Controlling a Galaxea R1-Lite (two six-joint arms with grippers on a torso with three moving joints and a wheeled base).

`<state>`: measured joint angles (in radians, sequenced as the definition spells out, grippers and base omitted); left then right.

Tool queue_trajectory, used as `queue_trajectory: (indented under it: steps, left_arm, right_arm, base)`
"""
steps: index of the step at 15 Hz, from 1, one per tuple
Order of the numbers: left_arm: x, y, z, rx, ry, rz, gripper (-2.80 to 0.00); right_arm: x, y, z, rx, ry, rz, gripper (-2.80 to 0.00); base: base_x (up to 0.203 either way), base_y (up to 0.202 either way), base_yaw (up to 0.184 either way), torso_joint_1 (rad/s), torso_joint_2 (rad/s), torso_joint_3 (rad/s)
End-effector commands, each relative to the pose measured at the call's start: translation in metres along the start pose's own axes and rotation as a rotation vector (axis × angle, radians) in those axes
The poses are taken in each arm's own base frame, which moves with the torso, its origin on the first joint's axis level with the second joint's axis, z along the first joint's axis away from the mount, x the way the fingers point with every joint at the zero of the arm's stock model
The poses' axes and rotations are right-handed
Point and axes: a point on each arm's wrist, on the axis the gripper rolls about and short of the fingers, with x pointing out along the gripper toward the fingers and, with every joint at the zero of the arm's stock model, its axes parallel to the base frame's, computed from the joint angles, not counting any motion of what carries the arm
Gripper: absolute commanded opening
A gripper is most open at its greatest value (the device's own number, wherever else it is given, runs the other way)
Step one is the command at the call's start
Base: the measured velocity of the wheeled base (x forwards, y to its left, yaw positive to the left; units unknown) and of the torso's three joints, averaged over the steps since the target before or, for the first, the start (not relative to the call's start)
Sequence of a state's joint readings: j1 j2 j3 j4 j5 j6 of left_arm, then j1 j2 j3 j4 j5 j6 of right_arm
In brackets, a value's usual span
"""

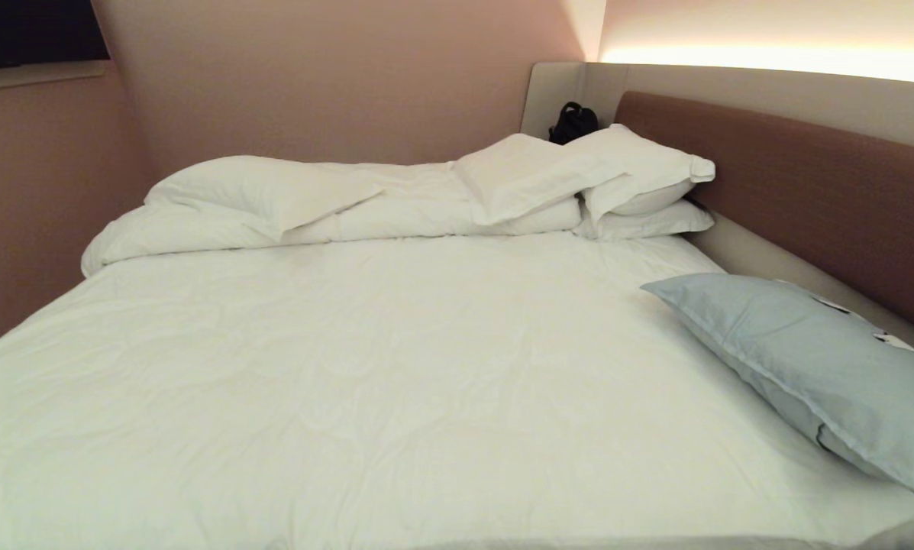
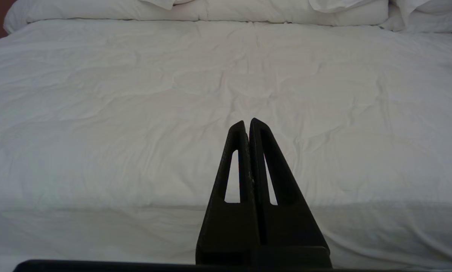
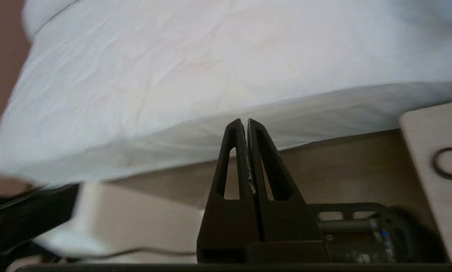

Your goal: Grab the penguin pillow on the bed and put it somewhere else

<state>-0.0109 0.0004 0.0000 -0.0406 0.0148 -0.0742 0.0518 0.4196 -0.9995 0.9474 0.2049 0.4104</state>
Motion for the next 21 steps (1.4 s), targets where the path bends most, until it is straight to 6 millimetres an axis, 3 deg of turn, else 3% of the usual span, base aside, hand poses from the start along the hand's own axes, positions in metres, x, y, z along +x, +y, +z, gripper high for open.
queue_trajectory:
  steps: [1, 7, 10, 13, 21]
  left_arm:
    - [0.0, 0.0, 0.0, -0.001, -0.001, 0.001, -2.8]
    - [0.0, 0.0, 0.0, -0.001, -0.001, 0.001, -2.8]
    - [0.0, 0.0, 0.0, -0.001, -0.001, 0.001, -2.8]
    - [0.0, 0.0, 0.0, -0.001, -0.001, 0.001, -2.8]
    - [0.0, 0.0, 0.0, -0.001, -0.001, 0.001, -2.8]
  right_arm:
    - [-0.005, -0.005, -0.012, -0.017, -0.182, -0.092, -2.8]
    - [-0.013, -0.015, -0.045, -0.106, -0.417, -0.124, -2.8]
    - [-0.006, -0.024, -0.058, -0.232, -0.526, -0.135, -2.8]
    - [0.001, -0.029, -0.065, -0.248, -0.597, -0.143, -2.8]
    - [0.059, -0.051, -0.078, -0.392, -0.617, -0.179, -2.8]
  base:
    - [0.0, 0.0, 0.0, 0.0, 0.0, 0.0]
    - [0.0, 0.0, 0.0, 0.0, 0.0, 0.0]
    - [0.0, 0.0, 0.0, 0.0, 0.0, 0.0]
    - [0.0, 0.0, 0.0, 0.0, 0.0, 0.0]
    - [0.0, 0.0, 0.0, 0.0, 0.0, 0.0]
